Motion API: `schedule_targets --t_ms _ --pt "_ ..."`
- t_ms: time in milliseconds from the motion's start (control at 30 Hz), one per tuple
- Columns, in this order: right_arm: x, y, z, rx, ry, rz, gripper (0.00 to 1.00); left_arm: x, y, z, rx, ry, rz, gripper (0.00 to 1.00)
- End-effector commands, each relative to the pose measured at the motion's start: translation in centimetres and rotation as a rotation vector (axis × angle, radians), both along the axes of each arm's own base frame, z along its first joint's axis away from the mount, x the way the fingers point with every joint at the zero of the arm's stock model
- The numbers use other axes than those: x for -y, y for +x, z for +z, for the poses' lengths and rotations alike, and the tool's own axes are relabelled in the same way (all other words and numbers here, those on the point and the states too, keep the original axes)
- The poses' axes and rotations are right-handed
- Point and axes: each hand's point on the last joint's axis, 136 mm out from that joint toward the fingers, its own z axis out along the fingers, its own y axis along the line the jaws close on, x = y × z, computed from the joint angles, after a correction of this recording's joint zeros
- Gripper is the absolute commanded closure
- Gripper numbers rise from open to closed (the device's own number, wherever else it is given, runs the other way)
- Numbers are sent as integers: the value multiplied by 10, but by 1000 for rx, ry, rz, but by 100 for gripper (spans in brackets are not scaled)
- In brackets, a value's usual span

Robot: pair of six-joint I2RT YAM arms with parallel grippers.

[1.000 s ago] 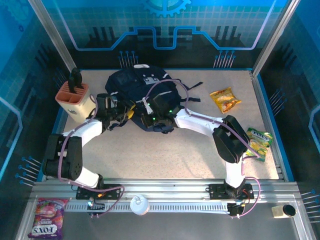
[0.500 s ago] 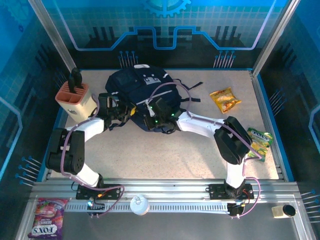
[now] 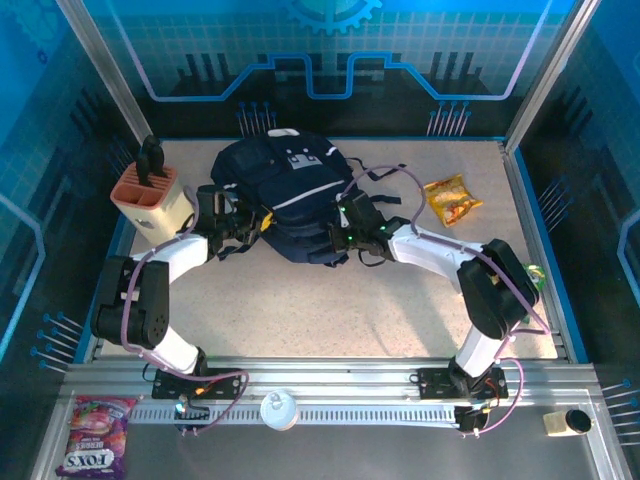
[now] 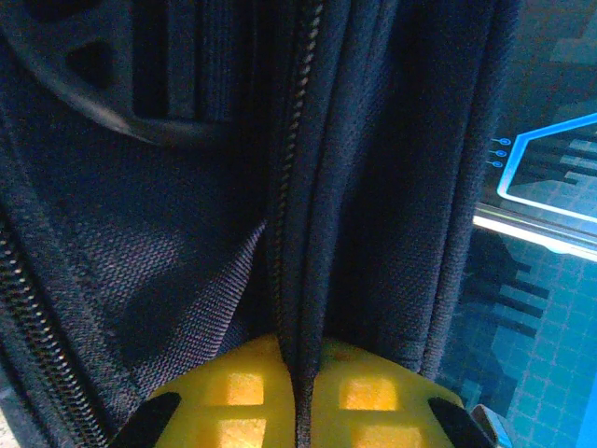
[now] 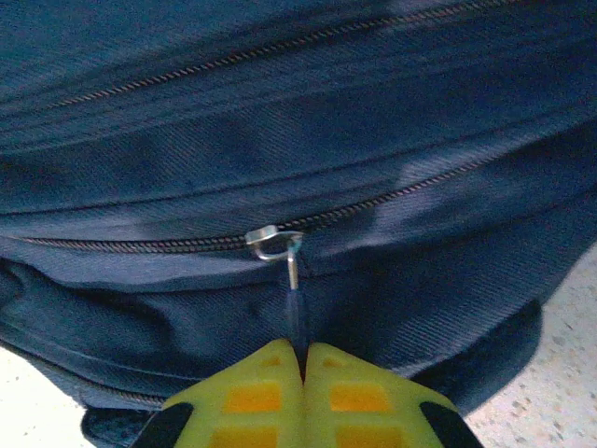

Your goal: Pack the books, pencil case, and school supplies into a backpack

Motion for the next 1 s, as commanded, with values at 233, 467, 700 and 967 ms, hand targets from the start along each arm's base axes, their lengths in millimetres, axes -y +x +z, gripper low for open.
schedule_targets --t_ms 233,467,700,967 --pt "-25 22 2 34 -14 131 76 1 5 9 25 -11 -38 100" --pt "-29 33 -4 29 -14 103 69 1 5 10 26 -14 -43 100" --pt "-3 41 -3 49 -69 -14 92 1 4 9 22 -9 -44 100" --pt "61 44 -3 22 -107 -201 98 1 -7 -6 -7 6 -53 100"
